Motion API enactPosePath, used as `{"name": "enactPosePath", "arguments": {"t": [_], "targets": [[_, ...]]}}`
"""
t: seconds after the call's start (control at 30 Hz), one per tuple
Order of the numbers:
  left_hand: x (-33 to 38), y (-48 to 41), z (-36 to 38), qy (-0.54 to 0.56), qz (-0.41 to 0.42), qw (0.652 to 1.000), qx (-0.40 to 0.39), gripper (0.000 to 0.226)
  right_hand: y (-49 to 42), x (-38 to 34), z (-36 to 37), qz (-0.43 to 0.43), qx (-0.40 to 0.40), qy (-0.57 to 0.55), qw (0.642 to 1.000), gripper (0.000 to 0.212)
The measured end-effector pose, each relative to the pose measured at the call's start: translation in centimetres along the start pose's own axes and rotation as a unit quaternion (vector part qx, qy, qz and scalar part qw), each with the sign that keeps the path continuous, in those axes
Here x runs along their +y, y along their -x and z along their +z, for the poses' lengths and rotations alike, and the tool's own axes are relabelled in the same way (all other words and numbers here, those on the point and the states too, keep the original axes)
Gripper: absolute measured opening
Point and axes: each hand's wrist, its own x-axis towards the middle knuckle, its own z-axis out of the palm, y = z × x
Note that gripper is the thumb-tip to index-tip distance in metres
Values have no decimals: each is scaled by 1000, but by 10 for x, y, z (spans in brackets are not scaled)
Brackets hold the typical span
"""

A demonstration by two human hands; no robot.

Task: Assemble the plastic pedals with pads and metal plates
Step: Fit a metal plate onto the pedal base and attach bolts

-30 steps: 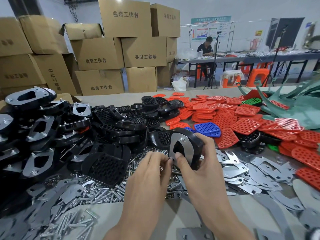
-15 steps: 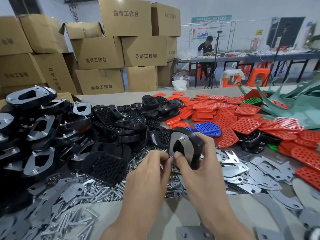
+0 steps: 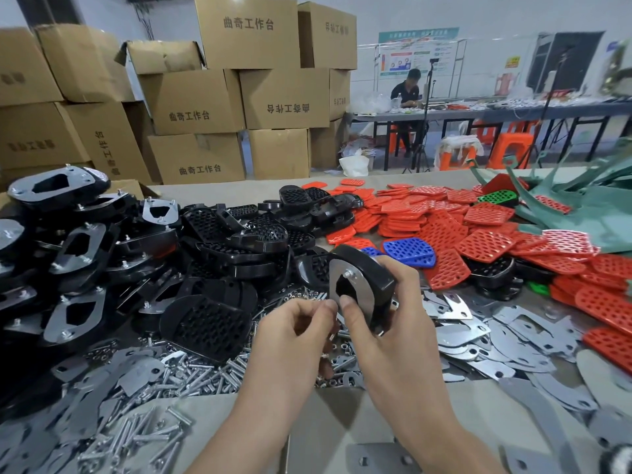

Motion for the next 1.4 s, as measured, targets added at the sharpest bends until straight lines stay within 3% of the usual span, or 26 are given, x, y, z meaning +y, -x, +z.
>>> {"name": "enactPosePath", "arguments": {"t": [0.1, 0.2, 0.27, 0.3, 0.43, 0.5, 0.6, 0.7, 0.77, 0.83, 0.97, 1.07, 1.17, 1.3, 1.4], "targets": [[-6, 3, -3, -162, 154, 974, 28, 16, -1, 0, 0, 17, -2, -17, 1000, 51], [-6, 2, -9, -370, 356, 858, 37, 13, -2, 0, -2, 37, 2, -45, 998, 49], [-6, -1, -11, -422, 422, 802, 26, 9, -4, -1, -4, 48, 6, -61, 997, 48], [-7, -1, -11, -418, 422, 805, 19, 6, -4, -1, -4, 53, 8, -63, 997, 48], [-9, 0, -13, -299, 296, 907, -2, 4, -4, 1, -3, 78, 14, -67, 995, 50], [-12, -4, -17, -316, 267, 911, 3, 12, -7, 3, -6, 106, 36, -94, 989, 47], [-14, -11, -25, -423, 232, 876, -12, 15, -15, 8, -13, 211, 71, -202, 954, 37], [-18, -13, -26, -528, 226, 815, -72, 22, -21, 13, -17, 319, 81, -383, 863, 39], [-18, -16, -24, -558, 216, 795, -97, 26, -25, 12, -18, 346, 85, -453, 817, 46], [-17, -20, -21, -594, 209, 770, -103, 28, -27, 12, -17, 348, 76, -479, 802, 44], [-13, -22, -19, -640, 212, 729, -117, 32, -22, 12, -15, 344, 34, -481, 806, 32], [-11, -21, -21, -634, 213, 734, -117, 30, -21, 11, -16, 351, 25, -504, 789, 26], [-14, -17, -24, -597, 229, 761, -105, 23, -22, 11, -18, 355, 15, -533, 768, 29], [-17, -13, -24, -445, 235, 863, -40, 6, -21, 13, -19, 349, 3, -526, 776, 49], [-11, -13, -19, -289, 241, 926, 16, 12, -19, 15, -18, 349, -21, -496, 795, 56]]}}
